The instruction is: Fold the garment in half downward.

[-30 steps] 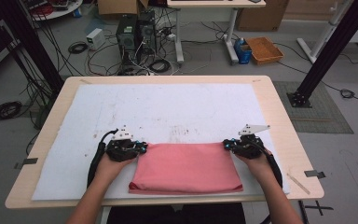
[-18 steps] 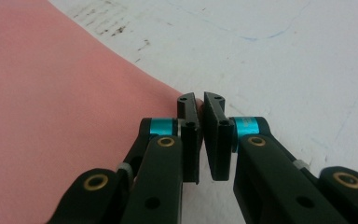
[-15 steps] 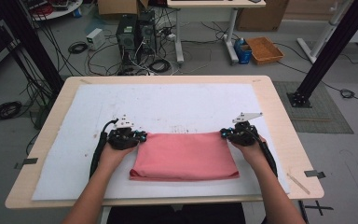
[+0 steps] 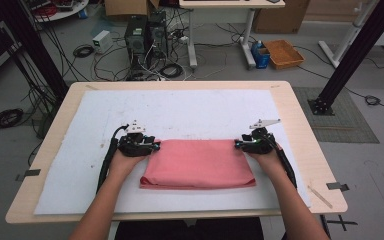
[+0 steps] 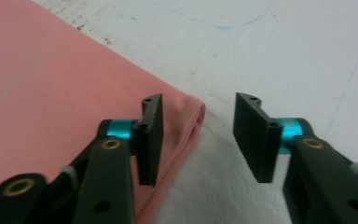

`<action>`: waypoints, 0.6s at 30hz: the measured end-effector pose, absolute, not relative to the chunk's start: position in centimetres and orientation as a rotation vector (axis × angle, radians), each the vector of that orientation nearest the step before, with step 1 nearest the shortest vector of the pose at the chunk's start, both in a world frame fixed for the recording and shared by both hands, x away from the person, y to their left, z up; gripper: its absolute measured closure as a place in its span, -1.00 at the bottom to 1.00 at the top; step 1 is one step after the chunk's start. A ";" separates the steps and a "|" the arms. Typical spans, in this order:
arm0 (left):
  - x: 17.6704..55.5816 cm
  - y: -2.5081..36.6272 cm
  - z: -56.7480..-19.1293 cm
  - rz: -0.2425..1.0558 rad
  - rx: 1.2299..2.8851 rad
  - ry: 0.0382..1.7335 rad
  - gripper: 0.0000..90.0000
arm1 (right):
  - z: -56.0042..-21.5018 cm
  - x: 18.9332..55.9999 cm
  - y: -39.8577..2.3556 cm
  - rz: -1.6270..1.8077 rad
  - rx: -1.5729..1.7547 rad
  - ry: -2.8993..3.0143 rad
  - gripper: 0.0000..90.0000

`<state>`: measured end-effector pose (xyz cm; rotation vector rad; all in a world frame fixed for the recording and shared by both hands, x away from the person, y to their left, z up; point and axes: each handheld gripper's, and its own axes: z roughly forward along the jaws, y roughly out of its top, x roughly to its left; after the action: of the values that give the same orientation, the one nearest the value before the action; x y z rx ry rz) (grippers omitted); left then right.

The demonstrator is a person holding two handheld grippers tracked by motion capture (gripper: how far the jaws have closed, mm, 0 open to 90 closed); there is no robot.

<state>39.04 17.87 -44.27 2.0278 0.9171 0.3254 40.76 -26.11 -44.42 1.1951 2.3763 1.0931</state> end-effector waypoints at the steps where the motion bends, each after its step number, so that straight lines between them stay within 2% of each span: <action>1: 38.9 17.8 -44.2 0.310 2.031 0.919 0.17 | -44.4 40.6 -26.2 1.086 1.183 2.385 -0.01; 2: 38.7 17.9 -44.1 0.301 2.039 0.913 0.09 | -44.4 40.4 -26.2 1.068 1.184 2.392 -0.07; 5: 37.8 18.2 -44.0 0.317 2.007 0.891 0.03 | -44.3 39.6 -26.7 1.052 1.174 2.413 -0.15; 8: 36.8 18.3 -44.1 0.252 1.988 0.893 -0.07 | -44.2 38.7 -27.4 1.065 1.184 2.417 -0.28; 18: 33.0 18.9 -43.4 0.240 1.988 0.843 -0.13 | -44.1 34.9 -28.7 1.177 1.150 2.469 -0.34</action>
<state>32.97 18.90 -43.43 1.9877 0.8428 0.2396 34.92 -28.71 -44.13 1.1497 2.4690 1.1772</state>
